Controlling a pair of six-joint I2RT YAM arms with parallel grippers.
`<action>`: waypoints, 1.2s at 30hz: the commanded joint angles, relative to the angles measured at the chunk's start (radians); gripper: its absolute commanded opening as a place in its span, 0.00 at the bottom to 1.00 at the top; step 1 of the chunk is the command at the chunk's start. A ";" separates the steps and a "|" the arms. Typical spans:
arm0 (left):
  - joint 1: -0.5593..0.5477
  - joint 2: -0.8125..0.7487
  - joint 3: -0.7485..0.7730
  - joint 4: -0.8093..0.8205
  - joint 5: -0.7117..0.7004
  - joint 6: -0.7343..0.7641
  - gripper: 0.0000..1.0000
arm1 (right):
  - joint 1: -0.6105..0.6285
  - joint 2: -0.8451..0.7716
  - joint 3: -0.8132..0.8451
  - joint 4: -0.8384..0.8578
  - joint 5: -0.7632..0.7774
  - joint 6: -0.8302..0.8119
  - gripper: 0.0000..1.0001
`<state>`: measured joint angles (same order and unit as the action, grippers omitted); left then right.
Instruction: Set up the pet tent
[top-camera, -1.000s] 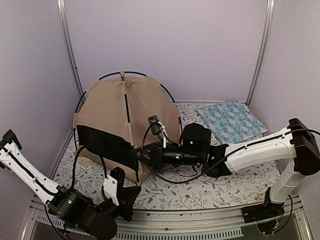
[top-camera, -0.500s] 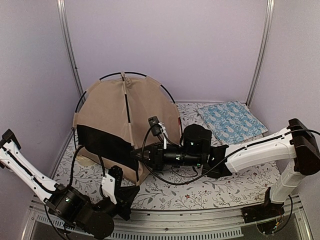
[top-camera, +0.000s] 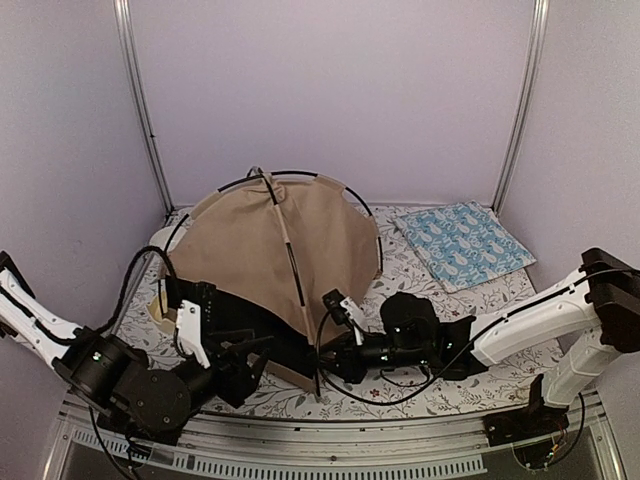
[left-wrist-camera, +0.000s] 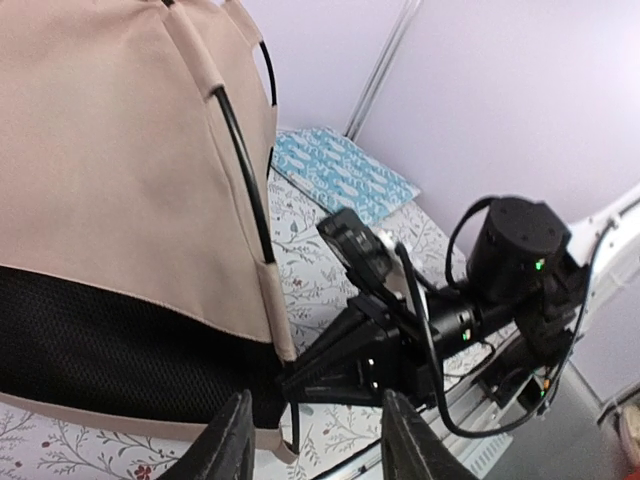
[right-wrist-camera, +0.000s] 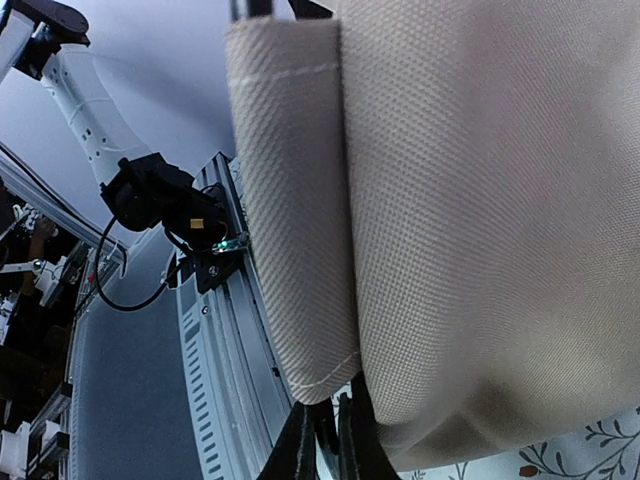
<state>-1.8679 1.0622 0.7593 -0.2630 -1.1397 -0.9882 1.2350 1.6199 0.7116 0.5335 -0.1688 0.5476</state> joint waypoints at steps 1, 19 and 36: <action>0.078 -0.060 0.164 -0.228 -0.028 0.063 0.45 | -0.023 -0.102 -0.035 -0.084 0.024 0.011 0.15; 0.975 0.109 0.739 -0.420 0.685 0.718 0.67 | -0.174 -0.369 0.001 -0.268 -0.074 -0.020 0.96; 1.322 0.491 1.047 -0.612 1.379 1.050 0.64 | -0.442 -0.463 0.078 -0.334 -0.302 -0.152 0.99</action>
<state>-0.5537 1.4971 1.7557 -0.7998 0.0525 -0.0330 0.8139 1.1675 0.7475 0.2234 -0.4320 0.4534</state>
